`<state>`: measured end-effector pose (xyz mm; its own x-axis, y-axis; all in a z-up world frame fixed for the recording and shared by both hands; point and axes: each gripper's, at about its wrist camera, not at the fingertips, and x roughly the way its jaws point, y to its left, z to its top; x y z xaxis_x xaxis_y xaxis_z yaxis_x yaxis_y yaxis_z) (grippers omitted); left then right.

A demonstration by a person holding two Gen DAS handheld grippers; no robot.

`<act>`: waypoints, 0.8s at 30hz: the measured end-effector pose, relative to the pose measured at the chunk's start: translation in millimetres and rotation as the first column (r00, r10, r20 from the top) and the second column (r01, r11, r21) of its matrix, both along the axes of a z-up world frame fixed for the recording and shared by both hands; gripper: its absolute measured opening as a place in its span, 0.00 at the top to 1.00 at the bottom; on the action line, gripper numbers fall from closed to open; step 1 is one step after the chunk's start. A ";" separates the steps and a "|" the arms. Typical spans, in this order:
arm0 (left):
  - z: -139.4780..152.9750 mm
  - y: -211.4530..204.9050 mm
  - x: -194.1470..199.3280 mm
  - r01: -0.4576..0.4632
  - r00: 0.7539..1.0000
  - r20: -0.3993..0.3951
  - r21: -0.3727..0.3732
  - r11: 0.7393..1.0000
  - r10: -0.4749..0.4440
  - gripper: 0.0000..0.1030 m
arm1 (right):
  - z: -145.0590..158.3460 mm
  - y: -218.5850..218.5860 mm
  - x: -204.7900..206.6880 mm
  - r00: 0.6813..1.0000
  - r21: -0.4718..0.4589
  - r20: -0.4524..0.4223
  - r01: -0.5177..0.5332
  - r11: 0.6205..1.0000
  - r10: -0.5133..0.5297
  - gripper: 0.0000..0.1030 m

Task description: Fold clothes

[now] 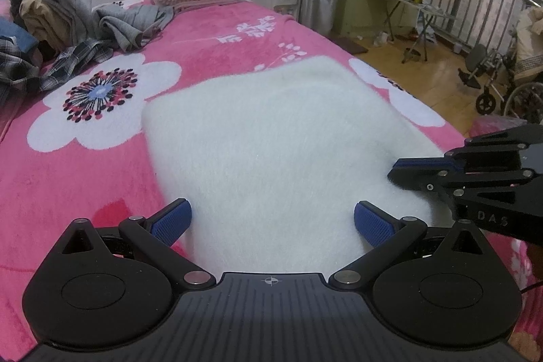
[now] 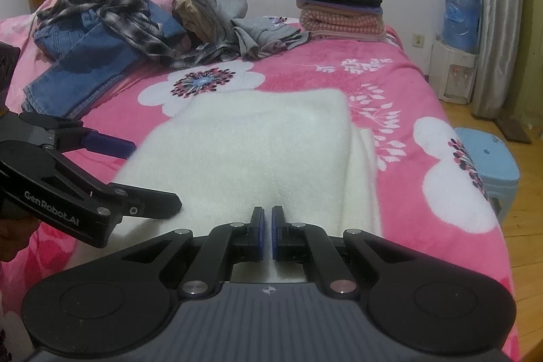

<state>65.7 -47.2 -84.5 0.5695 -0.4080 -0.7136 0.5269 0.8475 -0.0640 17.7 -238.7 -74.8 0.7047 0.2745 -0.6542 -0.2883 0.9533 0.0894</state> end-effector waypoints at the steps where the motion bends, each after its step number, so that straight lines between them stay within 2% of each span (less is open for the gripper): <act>1: 0.0 0.2 0.1 0.000 1.000 -0.001 0.000 1.000 0.000 0.00 | 2.4 0.3 1.7 1.000 -0.003 -0.010 -0.002 1.000 0.002 0.96; 4: -0.1 0.5 0.9 -0.003 1.000 -0.004 0.000 1.000 0.003 0.00 | 12.6 1.4 6.1 1.000 -0.012 0.003 -0.001 1.000 0.001 0.94; 7: -0.4 0.3 1.3 -0.003 1.000 -0.003 0.002 1.000 0.003 0.00 | 22.7 2.5 11.0 1.000 -0.022 0.028 0.000 1.000 0.000 0.83; 13: -0.6 0.0 0.6 -0.004 1.000 -0.002 0.004 1.000 0.004 0.00 | 31.4 5.5 32.4 0.997 -0.011 0.078 -0.008 1.000 0.009 0.83; 16: -0.9 0.1 0.6 -0.002 1.000 0.000 0.004 1.000 0.002 0.00 | 25.9 11.8 38.7 0.996 -0.021 0.078 -0.036 0.999 0.037 0.83; 20: -1.3 0.2 0.6 -0.001 1.000 0.001 0.004 1.000 0.001 0.00 | -0.9 15.4 43.6 0.996 -0.087 0.053 -0.063 0.994 0.068 0.83; 24: -1.6 0.2 0.7 0.000 1.000 0.001 0.004 1.000 0.000 0.00 | -1.8 14.3 43.2 0.996 -0.080 0.054 -0.062 0.995 0.066 0.83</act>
<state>66.4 -47.0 -86.0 0.5706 -0.4053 -0.7142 0.5268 0.8478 -0.0603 60.9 -224.3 -76.6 0.7240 0.2699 -0.6349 -0.3515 0.9362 -0.0029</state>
